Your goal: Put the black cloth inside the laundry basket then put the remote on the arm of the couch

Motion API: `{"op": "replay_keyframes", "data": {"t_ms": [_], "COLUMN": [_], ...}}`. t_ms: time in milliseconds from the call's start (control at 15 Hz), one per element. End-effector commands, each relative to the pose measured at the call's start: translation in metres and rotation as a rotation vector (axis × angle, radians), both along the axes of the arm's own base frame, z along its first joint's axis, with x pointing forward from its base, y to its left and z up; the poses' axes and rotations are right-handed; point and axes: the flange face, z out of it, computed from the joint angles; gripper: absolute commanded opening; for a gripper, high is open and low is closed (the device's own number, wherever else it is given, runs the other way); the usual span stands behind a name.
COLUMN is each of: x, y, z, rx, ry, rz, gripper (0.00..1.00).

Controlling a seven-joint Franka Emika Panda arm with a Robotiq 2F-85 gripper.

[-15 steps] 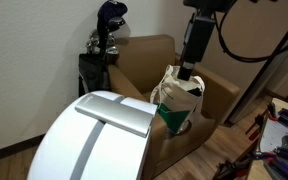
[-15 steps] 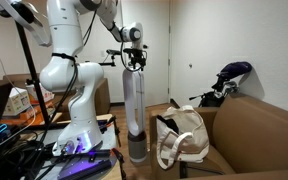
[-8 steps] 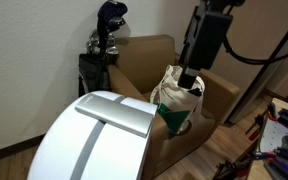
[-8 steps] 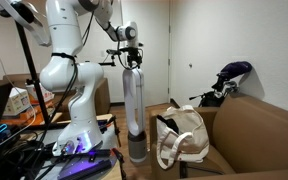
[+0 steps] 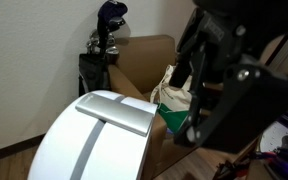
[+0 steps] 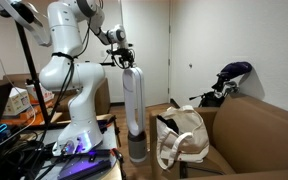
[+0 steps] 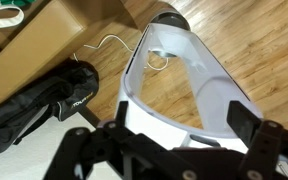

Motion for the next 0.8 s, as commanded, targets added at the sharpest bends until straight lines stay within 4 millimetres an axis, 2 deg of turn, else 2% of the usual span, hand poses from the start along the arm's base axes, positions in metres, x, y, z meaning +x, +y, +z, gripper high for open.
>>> {"op": "replay_keyframes", "data": {"t_ms": [0, 200, 467, 733], "x": [0.011, 0.025, 0.044, 0.054], "y": [0.021, 0.028, 0.025, 0.019], "z": [0.006, 0.013, 0.024, 0.02], "rx": [-0.013, 0.011, 0.03, 0.057], "ry": [-0.018, -0.014, -0.006, 0.05], "rz": [-0.015, -0.041, -0.083, -0.104], "gripper": [1.0, 1.0, 1.0, 1.0]}}
